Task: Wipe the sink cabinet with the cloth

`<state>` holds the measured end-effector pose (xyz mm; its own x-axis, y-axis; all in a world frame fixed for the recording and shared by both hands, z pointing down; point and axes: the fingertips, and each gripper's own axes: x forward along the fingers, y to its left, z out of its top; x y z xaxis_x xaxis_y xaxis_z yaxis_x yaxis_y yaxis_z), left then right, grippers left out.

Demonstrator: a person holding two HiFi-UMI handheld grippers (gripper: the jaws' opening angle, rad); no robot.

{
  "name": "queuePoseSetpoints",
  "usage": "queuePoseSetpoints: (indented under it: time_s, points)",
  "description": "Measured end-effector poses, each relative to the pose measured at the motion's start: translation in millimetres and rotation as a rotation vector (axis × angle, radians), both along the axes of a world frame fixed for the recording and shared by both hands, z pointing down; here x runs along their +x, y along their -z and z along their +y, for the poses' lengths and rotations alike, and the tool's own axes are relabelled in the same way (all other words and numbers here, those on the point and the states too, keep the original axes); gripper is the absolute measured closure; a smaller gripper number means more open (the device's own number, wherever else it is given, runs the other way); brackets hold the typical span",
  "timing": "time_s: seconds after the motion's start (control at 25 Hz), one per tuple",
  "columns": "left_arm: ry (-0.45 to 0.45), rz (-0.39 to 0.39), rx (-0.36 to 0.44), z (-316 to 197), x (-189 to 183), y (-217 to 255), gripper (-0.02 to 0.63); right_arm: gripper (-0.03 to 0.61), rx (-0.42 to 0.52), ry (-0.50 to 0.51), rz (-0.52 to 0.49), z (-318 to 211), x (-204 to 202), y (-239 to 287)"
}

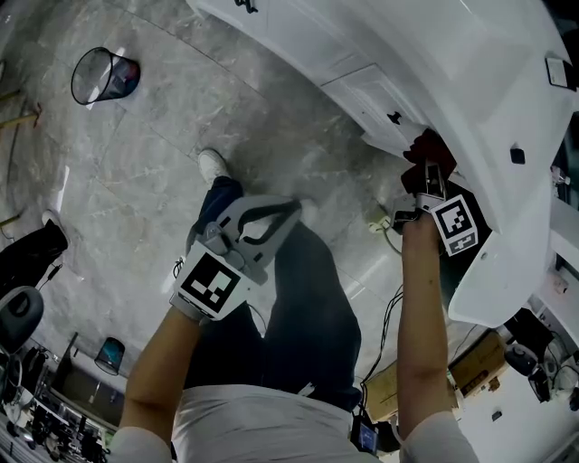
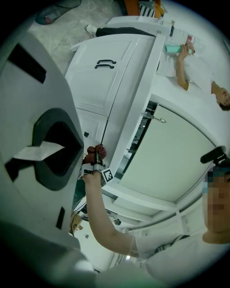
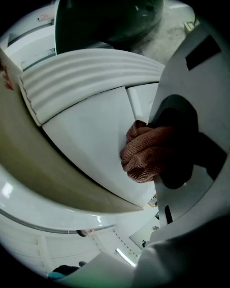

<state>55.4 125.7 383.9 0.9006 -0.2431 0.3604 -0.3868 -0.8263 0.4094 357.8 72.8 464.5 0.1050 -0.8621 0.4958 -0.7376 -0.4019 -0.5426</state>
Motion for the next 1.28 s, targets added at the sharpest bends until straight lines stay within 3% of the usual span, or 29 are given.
queuePoseSetpoints:
  time_s: [0.24, 0.72, 1.28]
  points:
    - [0.032, 0.012, -0.008, -2.5, -8.3, -2.2, 0.603, 0.482, -0.011, 0.016, 0.001, -2.7, -17.0, 2.1]
    - [0.142, 0.027, -0.027, -25.6, -57.0, -13.2, 0.603, 0.483, -0.035, 0.163, -0.084, -63.1, -119.0, -16.5]
    - [0.23, 0.014, -0.065, -65.3, -95.5, -40.8, 0.603, 0.482, -0.077, 0.12, -0.073, -120.2, -118.5, -46.8]
